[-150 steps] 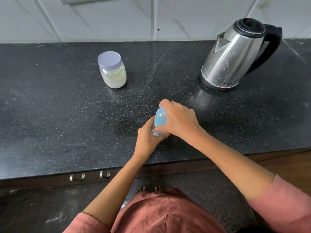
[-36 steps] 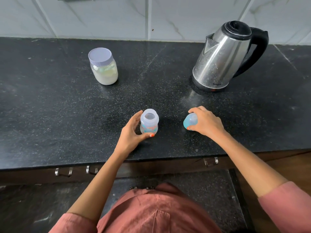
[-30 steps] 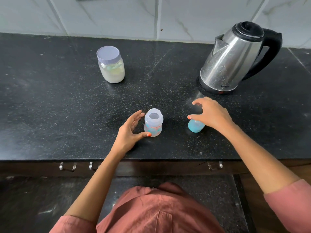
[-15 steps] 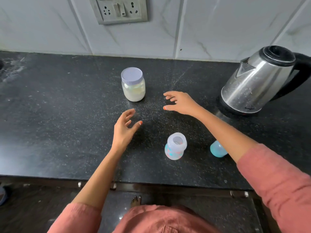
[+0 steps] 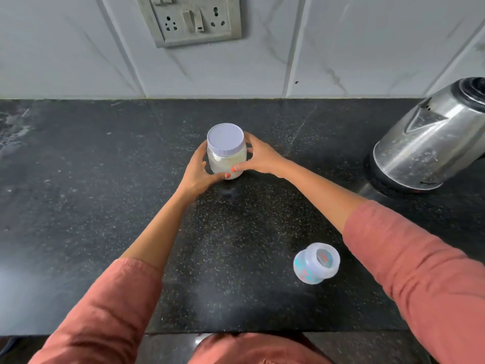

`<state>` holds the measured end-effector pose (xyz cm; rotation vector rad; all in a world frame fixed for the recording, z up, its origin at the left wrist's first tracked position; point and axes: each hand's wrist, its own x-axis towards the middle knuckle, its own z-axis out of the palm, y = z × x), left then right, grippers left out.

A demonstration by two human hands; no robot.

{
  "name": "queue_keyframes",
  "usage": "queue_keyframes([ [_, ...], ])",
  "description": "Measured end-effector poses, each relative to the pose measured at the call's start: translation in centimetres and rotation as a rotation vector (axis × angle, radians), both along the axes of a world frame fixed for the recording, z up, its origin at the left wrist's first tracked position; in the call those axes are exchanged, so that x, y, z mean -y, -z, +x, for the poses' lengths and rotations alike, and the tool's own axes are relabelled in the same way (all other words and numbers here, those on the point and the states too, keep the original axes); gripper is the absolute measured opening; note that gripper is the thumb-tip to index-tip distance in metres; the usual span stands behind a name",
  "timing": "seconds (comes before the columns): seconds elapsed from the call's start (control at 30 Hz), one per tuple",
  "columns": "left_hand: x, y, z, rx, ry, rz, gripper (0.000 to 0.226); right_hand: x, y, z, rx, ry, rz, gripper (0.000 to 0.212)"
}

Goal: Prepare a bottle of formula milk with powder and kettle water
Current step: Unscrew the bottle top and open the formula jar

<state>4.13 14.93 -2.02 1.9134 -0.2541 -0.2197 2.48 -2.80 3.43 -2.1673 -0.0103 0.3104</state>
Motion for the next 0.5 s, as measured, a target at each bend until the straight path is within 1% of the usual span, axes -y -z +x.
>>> queue_keyframes([
  [0.13, 0.6, -0.5, 0.4, 0.001, -0.013, -0.024, 0.093, -0.2, 0.5, 0.6, 0.032, 0.061, 0.001, 0.092],
  [0.27, 0.6, -1.0, -0.2, 0.037, -0.011, -0.019, 0.092, 0.0, 0.0, 0.1, 0.032, 0.063, -0.016, 0.091],
  [0.5, 0.4, -3.5, -3.7, 0.079, 0.062, -0.010, 0.091, 0.0, -3.0, -4.4, 0.035, 0.089, 0.016, 0.090],
])
